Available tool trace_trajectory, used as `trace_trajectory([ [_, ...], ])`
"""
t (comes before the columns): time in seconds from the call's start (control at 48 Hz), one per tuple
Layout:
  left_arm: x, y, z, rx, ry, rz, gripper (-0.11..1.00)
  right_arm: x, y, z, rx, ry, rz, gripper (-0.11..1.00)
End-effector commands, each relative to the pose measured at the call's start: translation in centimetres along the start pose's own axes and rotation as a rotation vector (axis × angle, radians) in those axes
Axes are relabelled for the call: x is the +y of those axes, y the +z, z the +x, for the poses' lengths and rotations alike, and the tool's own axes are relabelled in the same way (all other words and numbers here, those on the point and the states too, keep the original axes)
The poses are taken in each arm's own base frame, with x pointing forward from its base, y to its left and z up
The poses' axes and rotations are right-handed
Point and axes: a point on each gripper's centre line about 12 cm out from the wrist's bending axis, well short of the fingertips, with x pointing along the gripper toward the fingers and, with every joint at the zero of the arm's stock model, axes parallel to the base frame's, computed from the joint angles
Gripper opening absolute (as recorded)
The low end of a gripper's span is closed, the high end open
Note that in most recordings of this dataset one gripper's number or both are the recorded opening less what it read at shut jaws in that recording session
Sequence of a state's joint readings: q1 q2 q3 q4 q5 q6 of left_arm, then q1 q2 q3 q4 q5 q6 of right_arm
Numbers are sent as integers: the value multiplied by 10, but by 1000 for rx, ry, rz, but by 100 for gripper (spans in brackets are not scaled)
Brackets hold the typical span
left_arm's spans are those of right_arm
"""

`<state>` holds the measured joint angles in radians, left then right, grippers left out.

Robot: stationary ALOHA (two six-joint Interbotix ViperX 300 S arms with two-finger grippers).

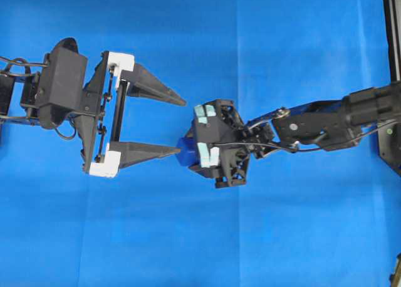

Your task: Handover the blue block to the right arm after grasping it with the left arm, then place it in the designated position.

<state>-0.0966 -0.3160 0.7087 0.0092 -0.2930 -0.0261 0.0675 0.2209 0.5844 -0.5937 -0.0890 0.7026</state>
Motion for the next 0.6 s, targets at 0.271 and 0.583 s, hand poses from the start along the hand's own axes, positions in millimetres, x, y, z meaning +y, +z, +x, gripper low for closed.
trace_trajectory([
  [0.271, 0, 12, -1, -34, 1, 0, 93, -4, 7, 9, -31, 14, 15, 47],
  [0.583, 1, 12, 0, -34, 4, 0, 93, -2, 4, 8, -40, 30, 11, 47],
])
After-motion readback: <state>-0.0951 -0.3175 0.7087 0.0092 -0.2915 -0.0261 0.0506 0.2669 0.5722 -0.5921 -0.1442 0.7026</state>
